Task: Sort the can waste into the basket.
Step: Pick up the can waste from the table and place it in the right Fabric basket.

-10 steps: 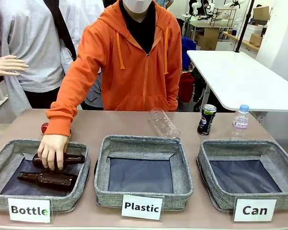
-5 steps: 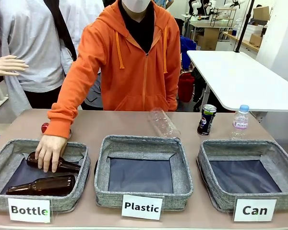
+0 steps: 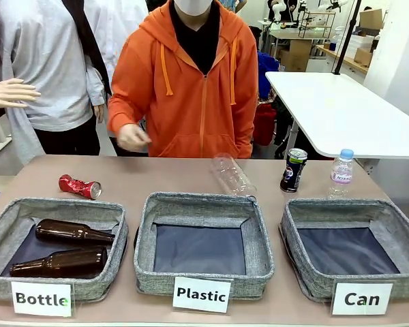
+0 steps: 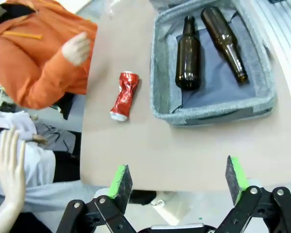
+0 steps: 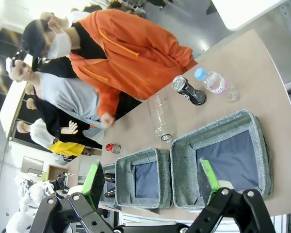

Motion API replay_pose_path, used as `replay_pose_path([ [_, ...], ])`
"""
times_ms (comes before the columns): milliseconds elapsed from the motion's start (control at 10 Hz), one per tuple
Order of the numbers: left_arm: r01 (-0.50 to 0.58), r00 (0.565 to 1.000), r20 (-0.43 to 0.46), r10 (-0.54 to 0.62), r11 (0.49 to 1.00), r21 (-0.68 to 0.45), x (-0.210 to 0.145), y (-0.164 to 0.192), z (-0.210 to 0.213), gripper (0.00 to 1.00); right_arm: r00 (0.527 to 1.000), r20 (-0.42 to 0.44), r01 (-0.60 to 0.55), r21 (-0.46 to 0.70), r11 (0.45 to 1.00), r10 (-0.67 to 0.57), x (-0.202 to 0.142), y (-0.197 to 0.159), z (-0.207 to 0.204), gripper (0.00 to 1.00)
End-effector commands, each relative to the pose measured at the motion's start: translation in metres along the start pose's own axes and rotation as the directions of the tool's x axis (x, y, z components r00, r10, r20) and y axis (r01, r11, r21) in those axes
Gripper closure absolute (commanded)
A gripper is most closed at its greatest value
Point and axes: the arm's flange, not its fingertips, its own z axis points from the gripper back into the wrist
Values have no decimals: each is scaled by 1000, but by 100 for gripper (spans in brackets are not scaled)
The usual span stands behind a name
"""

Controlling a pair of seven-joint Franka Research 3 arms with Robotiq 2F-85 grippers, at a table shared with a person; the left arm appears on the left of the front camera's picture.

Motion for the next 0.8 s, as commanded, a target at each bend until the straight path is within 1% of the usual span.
replay_pose_path([
  [0, 96, 994, -42, -100, 990, -105, 6, 36, -26, 0, 1000, 6, -3, 25, 1000, 3, 2, 2, -1, 0],
  [100, 104, 989, -80, -120, 977, -187, 21, 68, -42, 0, 1000, 6, -3, 25, 1000, 3, 2, 2, -1, 0],
  [200, 152, 978, -90, -187, 941, -303, 40, 110, -67, 0, 1000, 6, -3, 25, 1000, 3, 2, 2, -1, 0],
  [300, 122, 974, -133, -185, 917, -380, 52, 147, -98, 0, 1000, 6, -3, 25, 1000, 3, 2, 2, -1, 0],
  [400, 121, 969, -137, -208, 875, -469, 63, 177, -136, 0, 1000, 6, -3, 25, 1000, 3, 2, 2, -1, 0],
  [600, 7, 945, -269, -188, 832, -554, 78, 225, -214, 0, 1000, 6, -3, 25, 1000, 3, 2, 2, -1, 0],
  [700, -47, 933, -315, -176, 807, -589, 79, 238, -249, 0, 1000, 6, -3, 25, 1000, 3, 2, 2, -1, 0],
])
